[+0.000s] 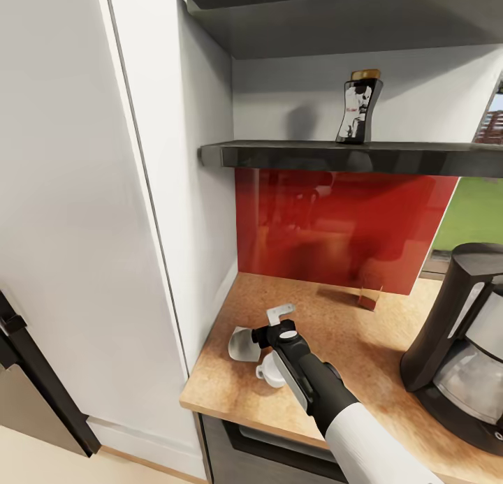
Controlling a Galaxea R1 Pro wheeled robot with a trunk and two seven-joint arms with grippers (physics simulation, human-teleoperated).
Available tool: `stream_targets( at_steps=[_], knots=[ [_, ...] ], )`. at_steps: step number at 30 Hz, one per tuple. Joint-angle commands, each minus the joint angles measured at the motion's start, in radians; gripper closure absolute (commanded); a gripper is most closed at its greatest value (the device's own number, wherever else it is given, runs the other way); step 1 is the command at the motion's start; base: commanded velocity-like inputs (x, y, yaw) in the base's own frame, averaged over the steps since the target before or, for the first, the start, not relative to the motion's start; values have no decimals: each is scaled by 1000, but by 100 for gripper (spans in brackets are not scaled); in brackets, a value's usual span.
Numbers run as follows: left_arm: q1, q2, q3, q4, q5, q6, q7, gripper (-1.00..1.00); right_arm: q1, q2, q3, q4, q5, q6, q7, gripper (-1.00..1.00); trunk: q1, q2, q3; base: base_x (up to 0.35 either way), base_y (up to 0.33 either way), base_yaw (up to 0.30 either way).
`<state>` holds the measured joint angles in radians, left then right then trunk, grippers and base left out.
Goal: Set up a coffee station on the kitchen countertop: keep the coffee maker on the countertop, move the bottle of coffee from the kitchen shelf to the counter next to the coffee maker, place a paper coffee filter on top of the coffee maker, put the saucer next to the coffee maker with the coffee cup on the saucer, and place the electric kettle next to the coffee maker.
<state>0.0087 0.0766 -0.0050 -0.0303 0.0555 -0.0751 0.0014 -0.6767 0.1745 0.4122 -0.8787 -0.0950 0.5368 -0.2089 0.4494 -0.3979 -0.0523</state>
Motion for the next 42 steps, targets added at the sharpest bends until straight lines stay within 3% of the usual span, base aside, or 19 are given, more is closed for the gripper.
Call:
stream_targets(
  at_steps=[1,34,42],
  knots=[
    [1,0,-1,-2,6,-1,0,-100,-1,0,3,0,-10,3,-9,-100,1,-2,-2,2,0,0],
    [1,0,0,-2,6,-2,0,-100,-1,0,4,48,-11,0,-9,-100,1,-2,-2,0,0,0],
    [1,-1,0,-2,6,-2,0,-100,-1,0,4,49,-11,0,-9,-100,1,-2,-2,0,133,0]
  ],
)
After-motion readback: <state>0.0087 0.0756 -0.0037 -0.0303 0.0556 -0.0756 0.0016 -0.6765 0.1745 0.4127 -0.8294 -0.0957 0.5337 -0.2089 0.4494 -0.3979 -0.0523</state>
